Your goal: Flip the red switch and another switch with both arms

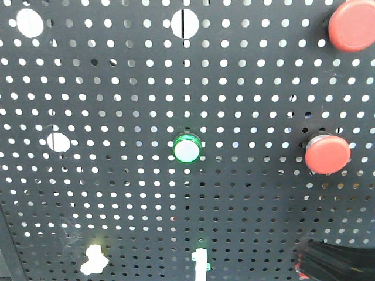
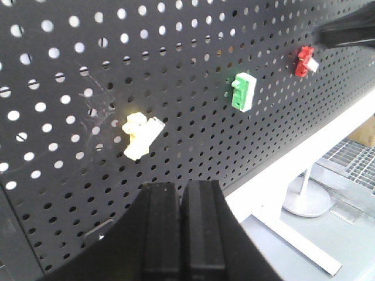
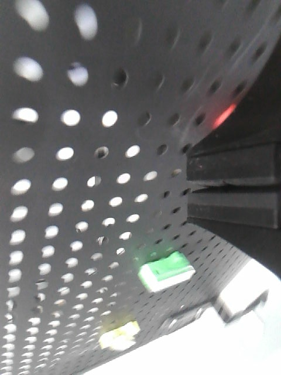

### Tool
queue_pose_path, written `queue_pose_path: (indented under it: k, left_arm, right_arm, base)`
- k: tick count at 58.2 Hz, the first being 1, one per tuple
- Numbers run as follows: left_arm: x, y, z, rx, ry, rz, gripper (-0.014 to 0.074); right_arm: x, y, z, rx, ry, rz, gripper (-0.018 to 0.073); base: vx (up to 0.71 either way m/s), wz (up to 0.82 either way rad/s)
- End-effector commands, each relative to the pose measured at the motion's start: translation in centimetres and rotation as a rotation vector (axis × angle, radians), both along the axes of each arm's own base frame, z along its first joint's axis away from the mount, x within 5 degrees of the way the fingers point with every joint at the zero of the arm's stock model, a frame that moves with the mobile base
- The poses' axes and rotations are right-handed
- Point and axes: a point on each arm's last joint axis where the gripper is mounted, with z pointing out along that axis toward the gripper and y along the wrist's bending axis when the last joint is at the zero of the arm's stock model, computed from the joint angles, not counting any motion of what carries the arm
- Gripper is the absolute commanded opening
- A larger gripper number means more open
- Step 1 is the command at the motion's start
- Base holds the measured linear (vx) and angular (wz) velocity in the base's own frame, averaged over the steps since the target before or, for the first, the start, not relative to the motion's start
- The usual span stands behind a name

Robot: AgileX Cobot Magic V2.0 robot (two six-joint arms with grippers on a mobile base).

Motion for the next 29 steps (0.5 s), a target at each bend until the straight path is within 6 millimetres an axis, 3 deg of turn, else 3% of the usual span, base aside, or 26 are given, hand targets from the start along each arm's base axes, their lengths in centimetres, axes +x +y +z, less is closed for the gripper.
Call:
queue_pose_path:
  k: [1, 10, 29]
  left_arm:
    - [0.1, 0.1, 1.8, -0.079, -0.064, 0.016, 0.0003]
    - [0.1, 0.1, 1.8, -0.079, -0.065, 0.017, 0.0003]
    - [0.1, 0.1, 1.8, -0.104, -0.042, 0.022, 0.0003]
  right_arm:
    - [0.7, 0.2, 0.9, 0.051, 0.0, -0.007, -0.0006]
    - [1.3, 1.0, -0.5, 0.028, 0.096, 0.096, -0.0006]
    - [1.3, 0.4, -2.5, -0.058, 0.306, 0.024, -0.0006]
  base:
    - [0.0, 0.0]
    - [0.0, 0.0]
    - [0.0, 0.0]
